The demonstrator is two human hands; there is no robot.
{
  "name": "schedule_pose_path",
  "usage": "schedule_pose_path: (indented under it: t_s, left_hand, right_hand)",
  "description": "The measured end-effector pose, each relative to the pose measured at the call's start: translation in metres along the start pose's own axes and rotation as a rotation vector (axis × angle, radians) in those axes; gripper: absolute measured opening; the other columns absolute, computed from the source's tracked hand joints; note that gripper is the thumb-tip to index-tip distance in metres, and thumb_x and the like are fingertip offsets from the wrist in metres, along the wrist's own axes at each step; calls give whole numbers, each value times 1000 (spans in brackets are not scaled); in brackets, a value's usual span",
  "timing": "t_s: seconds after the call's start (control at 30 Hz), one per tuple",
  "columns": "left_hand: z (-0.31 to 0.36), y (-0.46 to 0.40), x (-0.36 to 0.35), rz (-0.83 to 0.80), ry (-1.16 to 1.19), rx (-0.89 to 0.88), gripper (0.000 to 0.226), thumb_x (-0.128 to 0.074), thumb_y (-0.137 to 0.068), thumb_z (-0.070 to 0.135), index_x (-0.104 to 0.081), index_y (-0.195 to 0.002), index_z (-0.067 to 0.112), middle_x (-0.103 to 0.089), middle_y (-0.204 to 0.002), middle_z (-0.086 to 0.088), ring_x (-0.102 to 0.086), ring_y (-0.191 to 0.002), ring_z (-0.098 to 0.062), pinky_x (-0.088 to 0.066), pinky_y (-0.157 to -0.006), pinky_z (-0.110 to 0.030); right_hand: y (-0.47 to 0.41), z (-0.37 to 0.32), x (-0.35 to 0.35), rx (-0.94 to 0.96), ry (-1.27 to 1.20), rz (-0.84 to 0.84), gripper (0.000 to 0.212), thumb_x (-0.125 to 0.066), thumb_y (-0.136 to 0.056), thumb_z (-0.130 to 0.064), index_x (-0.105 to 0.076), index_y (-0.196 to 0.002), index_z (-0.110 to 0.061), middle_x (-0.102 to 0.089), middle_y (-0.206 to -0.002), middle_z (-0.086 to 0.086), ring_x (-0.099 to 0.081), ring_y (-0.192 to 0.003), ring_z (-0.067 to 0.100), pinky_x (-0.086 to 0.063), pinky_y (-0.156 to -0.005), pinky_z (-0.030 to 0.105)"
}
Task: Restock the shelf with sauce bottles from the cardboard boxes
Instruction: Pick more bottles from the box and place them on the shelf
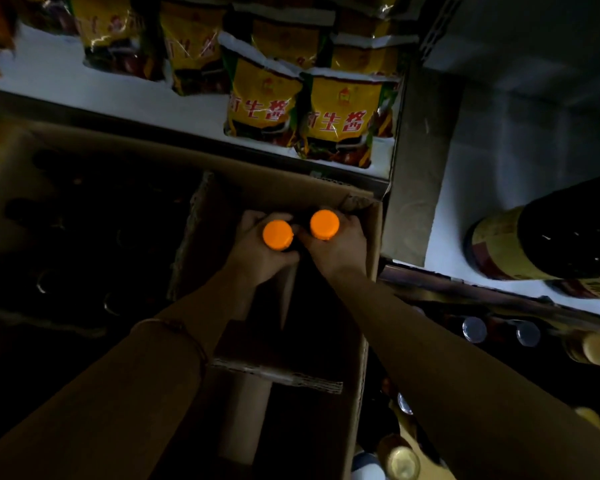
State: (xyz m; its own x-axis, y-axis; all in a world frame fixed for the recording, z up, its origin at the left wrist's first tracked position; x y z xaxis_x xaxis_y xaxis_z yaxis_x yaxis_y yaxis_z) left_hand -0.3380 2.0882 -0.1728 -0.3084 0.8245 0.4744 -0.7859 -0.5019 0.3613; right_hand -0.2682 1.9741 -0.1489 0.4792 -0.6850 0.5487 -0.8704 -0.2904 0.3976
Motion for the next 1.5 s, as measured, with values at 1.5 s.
schedule_pose_path:
  t_s: [1.5]
  left_hand:
    - [628,403,294,-432,163,-1008,34,-68,-78,40,-71,-63,10,-71,-65,-10,-69,-63,-26,-54,-59,-49]
  right_hand:
    - [505,-428,493,454,-316,539,33,-67,-60,-37,-71,-65,-5,-72,-71,15,-69,-70,31,-54,-72,54]
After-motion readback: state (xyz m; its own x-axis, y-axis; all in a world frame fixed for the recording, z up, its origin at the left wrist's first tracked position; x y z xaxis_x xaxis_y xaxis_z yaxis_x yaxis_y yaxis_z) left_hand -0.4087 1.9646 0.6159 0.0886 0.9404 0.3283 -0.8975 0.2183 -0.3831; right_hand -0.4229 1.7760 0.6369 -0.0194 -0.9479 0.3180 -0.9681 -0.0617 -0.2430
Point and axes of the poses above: each hand's wrist, its own y-axis away from the middle knuckle, its own x-axis out of the back of the hand, z = x × y, the point moved 1 cm from there along -y, towards the middle knuckle
